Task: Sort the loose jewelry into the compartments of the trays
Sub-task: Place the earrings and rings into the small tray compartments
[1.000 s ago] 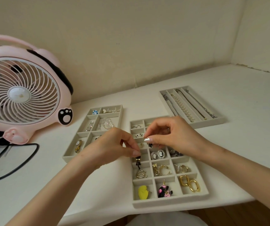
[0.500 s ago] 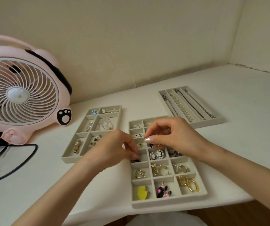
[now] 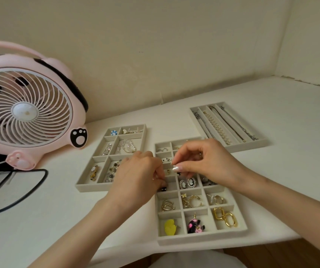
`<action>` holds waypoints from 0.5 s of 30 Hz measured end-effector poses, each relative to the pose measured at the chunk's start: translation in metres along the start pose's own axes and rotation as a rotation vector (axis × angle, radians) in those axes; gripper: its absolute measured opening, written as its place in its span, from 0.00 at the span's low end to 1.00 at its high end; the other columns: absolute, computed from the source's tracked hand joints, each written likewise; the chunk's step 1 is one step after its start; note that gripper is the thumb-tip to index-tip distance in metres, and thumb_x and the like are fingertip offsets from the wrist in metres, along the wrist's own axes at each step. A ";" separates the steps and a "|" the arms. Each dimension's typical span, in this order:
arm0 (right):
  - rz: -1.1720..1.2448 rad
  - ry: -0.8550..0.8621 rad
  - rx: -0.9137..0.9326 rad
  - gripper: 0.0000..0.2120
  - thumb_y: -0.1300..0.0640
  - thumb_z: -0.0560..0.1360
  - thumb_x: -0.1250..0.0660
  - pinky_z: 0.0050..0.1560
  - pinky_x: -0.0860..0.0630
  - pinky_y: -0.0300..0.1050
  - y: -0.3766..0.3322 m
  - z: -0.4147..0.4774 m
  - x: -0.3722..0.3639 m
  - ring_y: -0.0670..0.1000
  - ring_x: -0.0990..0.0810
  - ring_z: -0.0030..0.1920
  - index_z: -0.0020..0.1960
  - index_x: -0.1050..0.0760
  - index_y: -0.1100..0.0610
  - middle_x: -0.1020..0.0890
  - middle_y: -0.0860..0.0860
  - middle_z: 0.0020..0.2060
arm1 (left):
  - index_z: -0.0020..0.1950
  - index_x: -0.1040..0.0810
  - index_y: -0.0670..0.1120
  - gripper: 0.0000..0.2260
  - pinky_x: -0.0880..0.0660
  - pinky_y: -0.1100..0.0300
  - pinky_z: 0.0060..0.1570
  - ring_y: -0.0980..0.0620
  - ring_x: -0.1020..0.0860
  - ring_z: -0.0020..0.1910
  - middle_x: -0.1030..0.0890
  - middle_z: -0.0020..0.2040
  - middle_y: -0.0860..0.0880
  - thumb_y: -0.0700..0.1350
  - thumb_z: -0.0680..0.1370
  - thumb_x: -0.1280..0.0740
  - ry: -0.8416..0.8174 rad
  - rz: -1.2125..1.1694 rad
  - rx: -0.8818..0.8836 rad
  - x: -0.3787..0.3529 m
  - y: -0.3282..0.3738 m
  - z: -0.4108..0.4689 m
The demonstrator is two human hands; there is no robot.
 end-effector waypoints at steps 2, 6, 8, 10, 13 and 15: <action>-0.014 0.008 0.006 0.04 0.66 0.68 0.26 0.40 0.19 0.42 -0.001 0.000 0.001 0.52 0.17 0.36 0.41 0.19 0.59 0.17 0.56 0.35 | 0.43 0.24 0.54 0.04 0.39 0.60 0.42 0.53 0.29 0.52 0.31 0.41 0.57 0.51 0.72 0.30 0.009 0.000 0.003 0.000 -0.001 -0.001; -0.093 0.015 0.031 0.05 0.64 0.66 0.24 0.45 0.19 0.44 -0.006 -0.001 0.002 0.49 0.18 0.38 0.38 0.18 0.55 0.16 0.51 0.35 | 0.41 0.24 0.55 0.05 0.38 0.60 0.40 0.54 0.28 0.48 0.31 0.39 0.57 0.51 0.71 0.28 0.016 -0.055 0.014 0.002 -0.005 -0.001; -0.094 0.001 0.023 0.05 0.65 0.65 0.24 0.44 0.19 0.43 -0.007 -0.001 0.000 0.48 0.18 0.37 0.38 0.18 0.57 0.16 0.52 0.34 | 0.38 0.26 0.56 0.07 0.37 0.61 0.38 0.57 0.29 0.43 0.30 0.38 0.58 0.51 0.70 0.28 0.032 -0.094 0.024 0.006 -0.010 -0.002; -0.077 -0.013 0.013 0.05 0.66 0.65 0.24 0.43 0.19 0.44 -0.008 -0.002 -0.002 0.50 0.18 0.35 0.38 0.18 0.59 0.16 0.54 0.33 | 0.36 0.25 0.56 0.07 0.37 0.64 0.35 0.60 0.30 0.38 0.28 0.37 0.58 0.50 0.70 0.27 0.077 -0.173 0.024 0.013 -0.014 -0.002; -0.008 -0.018 -0.008 0.05 0.68 0.65 0.25 0.41 0.18 0.46 -0.010 -0.003 -0.005 0.53 0.17 0.36 0.38 0.18 0.61 0.16 0.57 0.34 | 0.39 0.24 0.56 0.06 0.36 0.66 0.35 0.60 0.30 0.35 0.24 0.36 0.58 0.47 0.71 0.28 0.137 -0.361 0.013 0.022 -0.018 -0.004; 0.033 -0.004 -0.029 0.05 0.69 0.65 0.25 0.41 0.18 0.46 -0.010 -0.002 -0.006 0.53 0.16 0.36 0.38 0.18 0.62 0.16 0.57 0.34 | 0.42 0.23 0.55 0.07 0.34 0.67 0.36 0.58 0.30 0.35 0.20 0.36 0.60 0.45 0.70 0.27 0.110 -0.465 0.002 0.020 -0.018 -0.006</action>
Point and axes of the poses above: each hand's wrist, its own z-axis towards the middle knuckle, its own x-axis out of the back of the hand, y = z × x, the point moved 10 cm from there along z, towards the middle knuckle
